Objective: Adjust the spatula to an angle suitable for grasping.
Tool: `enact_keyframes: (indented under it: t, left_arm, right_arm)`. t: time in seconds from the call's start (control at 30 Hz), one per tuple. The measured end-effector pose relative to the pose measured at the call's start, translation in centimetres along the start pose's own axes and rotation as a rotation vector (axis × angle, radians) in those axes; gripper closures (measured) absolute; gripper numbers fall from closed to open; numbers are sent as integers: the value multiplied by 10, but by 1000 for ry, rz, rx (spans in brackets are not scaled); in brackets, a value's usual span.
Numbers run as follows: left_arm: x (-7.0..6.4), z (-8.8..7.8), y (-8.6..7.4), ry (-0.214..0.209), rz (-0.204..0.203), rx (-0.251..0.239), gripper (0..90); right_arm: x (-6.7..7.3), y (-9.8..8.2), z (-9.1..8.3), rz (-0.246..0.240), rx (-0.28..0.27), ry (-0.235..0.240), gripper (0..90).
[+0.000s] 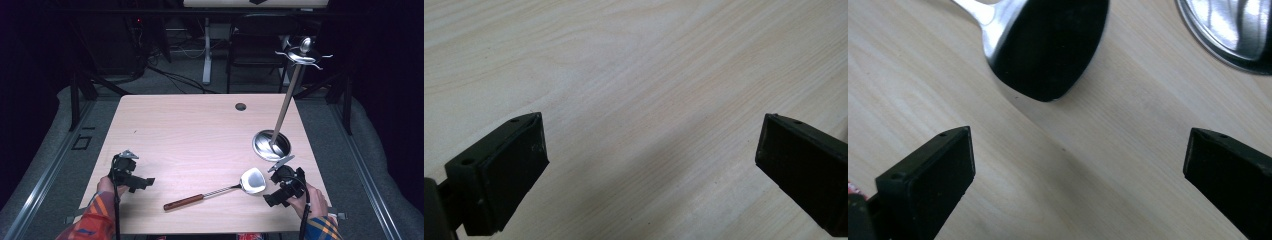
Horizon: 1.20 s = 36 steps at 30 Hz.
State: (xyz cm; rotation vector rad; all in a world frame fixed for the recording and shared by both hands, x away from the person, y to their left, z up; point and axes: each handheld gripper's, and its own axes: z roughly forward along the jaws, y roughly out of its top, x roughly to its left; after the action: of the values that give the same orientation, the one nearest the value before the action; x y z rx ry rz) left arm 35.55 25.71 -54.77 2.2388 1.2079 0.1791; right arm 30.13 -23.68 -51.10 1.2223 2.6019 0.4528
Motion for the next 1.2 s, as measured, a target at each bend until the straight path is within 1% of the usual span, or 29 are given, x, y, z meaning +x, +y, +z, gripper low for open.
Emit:
enact_keyframes:
  t: [0.03, 0.1, 0.17, 0.27, 0.3, 0.33, 0.37, 0.4, 0.43, 0.47, 0.5, 0.53, 0.57, 0.6, 0.63, 0.7, 0.73, 0.77, 0.8, 0.87, 0.9, 0.93, 0.97, 1.0, 1.03, 1.07, 1.13, 1.17, 1.2]
  left_arm:
    - [0, 0, 0, 0, -1, 1, 1]
    - [0, 0, 0, 3, -3, -1, 1]
    - [0, 0, 1, -2, -8, -10, 1]
    - [1, 0, 1, -8, -11, -12, 1]
    - [1, 1, 1, -10, -14, -9, 1]
    - [1, 1, 1, -13, -17, -7, 1]
    - [1, 1, 1, -18, -18, -11, 1]
    - [1, 1, 1, -18, -18, -11, 1]
    - [1, -1, 1, -36, -14, -26, 0]
    - [1, -1, 1, -36, -14, -26, 0]
    - [1, -2, 1, -47, -11, -38, 0]
    - [1, -2, 1, -52, -12, -44, 0]
    - [1, -3, 0, -57, -15, -47, 0]
    - [2, -3, 0, -58, -17, -51, 0]
    - [3, -3, 0, -61, -19, -54, 0]
    - [4, -3, 0, -60, -20, -52, 0]
    - [5, -2, 0, -60, -20, -50, 0]
    - [5, -1, 0, -62, -20, -49, 0]
    - [5, -1, 0, -66, -13, -41, 0]
    - [5, -1, 0, -68, -9, -40, 0]
    - [6, 0, 1, -67, -4, -39, 0]
    - [6, 0, 1, -67, -4, -39, 0]
    - [6, 1, 1, -58, -12, -45, 0]
    - [6, 1, 1, -58, -12, -45, 0]
    - [7, 3, 2, -59, -15, -36, 0]
    - [7, 3, 2, -61, -12, -30, 0]
    - [6, 4, 2, -61, -11, -30, 0]
    - [6, 4, 3, -60, 0, -24, 0]
    - [6, 4, 3, -60, 0, -24, 0]
  right_arm:
    - [1, 0, 1, -10, -7, 8, 0]
    - [3, 2, -1, -33, 7, -11, 0]
    - [5, 4, 0, -41, 0, -14, 0]
    - [9, 9, 3, -73, 15, -15, 0]
    - [10, 11, 3, -91, 32, -28, 0]
    - [13, 13, 6, -80, 12, -11, 0]
    - [14, 15, 6, -101, 23, -9, 0]
    - [14, 15, 6, -101, 23, -9, 0]
    - [17, 18, 7, -119, 27, -8, 0]
    - [17, 18, 7, -119, 27, -8, 0]
    - [18, 19, 7, -128, 28, -10, 0]
    - [21, 23, 7, -159, 44, -14, 0]
    - [21, 23, 7, -159, 44, -14, 0]
    - [21, 25, 7, -168, 47, -9, 0]
    - [21, 28, 7, -178, 34, 13, 0]
    - [21, 29, 7, -178, 31, 16, 0]
    - [20, 31, 8, -173, 18, 38, 0]
    - [20, 33, 8, -177, 16, 32, 0]
    - [21, 38, 9, -188, 19, 45, 3]
    - [22, 40, 10, -195, 18, 47, 4]
    - [26, 47, 11, -228, 7, 57, 4]
    - [26, 47, 11, -228, 7, 57, 4]
    - [31, 54, 14, -260, 1, 56, 3]
    - [31, 54, 14, -260, 1, 56, 3]
    - [36, 61, 18, -295, 1, 61, 17]
    - [38, 63, 22, -297, -4, 64, 29]
    - [45, 69, 31, -338, 21, 72, 40]
    - [49, 72, 36, -358, 37, 71, 76]
    - [49, 72, 36, -358, 37, 71, 76]
